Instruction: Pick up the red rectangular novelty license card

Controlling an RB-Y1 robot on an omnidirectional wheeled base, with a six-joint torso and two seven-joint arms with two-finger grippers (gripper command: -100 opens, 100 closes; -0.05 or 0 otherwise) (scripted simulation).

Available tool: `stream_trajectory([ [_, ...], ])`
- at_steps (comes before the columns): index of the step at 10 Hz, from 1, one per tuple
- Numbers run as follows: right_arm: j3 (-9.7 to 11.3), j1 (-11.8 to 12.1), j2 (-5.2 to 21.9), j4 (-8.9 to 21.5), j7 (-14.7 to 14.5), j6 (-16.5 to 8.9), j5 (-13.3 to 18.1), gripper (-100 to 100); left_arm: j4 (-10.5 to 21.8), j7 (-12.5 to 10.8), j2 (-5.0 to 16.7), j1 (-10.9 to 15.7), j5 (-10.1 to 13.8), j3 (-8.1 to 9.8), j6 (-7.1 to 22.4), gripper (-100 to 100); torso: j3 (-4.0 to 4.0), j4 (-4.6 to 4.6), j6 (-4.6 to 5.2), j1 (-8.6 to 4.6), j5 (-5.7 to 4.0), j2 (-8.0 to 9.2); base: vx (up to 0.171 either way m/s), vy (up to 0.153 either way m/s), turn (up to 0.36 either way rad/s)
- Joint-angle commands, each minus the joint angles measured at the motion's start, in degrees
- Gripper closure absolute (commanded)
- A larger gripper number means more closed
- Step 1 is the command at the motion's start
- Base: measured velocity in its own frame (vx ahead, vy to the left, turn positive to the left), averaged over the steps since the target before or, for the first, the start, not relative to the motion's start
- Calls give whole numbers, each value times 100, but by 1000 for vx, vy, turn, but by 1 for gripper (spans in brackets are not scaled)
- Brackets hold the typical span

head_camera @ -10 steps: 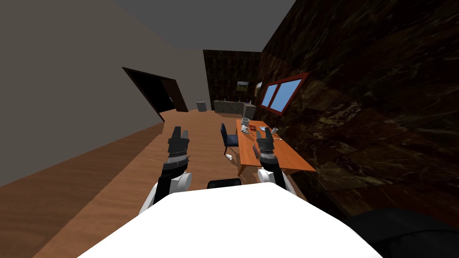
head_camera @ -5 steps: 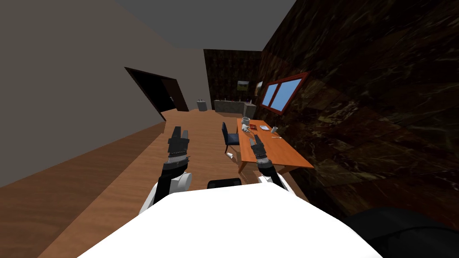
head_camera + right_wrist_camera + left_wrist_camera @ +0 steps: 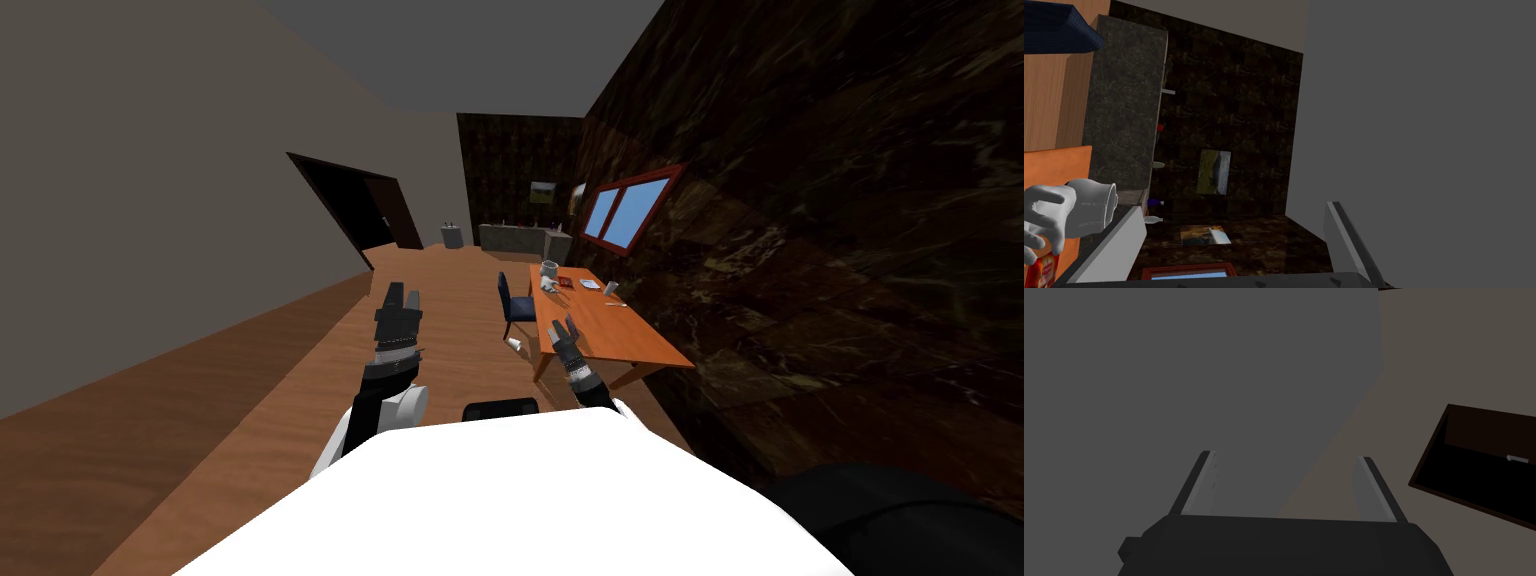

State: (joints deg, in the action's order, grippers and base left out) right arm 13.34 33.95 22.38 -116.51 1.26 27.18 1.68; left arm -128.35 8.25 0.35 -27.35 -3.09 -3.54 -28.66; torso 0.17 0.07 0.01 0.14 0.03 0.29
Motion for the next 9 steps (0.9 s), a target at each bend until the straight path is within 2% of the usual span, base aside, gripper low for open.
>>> stream_trajectory([
  [1,23,68,198,-2,71,-89,-28,-100,0,0,0,0,0,0,0,0,0,0,0,0,0,0,-52,32,0],
  [2,191,167,402,164,112,-173,-8,-100,0,0,0,0,0,0,0,0,-3,0,0,-3,0,-6,-65,44,11],
  [3,191,167,422,164,112,-173,-8,-100,0,0,0,0,0,0,0,0,-2,-1,0,1,0,-3,-57,35,-1],
  [6,685,458,1009,669,227,-417,50,-100,0,0,0,0,0,0,0,0,0,0,0,4,1,-1,-66,55,17],
  [7,685,458,1111,669,227,-417,50,-100,0,0,0,0,0,0,0,0,0,1,-1,11,3,-1,-54,62,4],
  [9,992,637,1526,1007,292,-566,84,-100,0,0,0,0,0,0,0,0,-7,-2,0,2,1,-13,-28,48,32],
])
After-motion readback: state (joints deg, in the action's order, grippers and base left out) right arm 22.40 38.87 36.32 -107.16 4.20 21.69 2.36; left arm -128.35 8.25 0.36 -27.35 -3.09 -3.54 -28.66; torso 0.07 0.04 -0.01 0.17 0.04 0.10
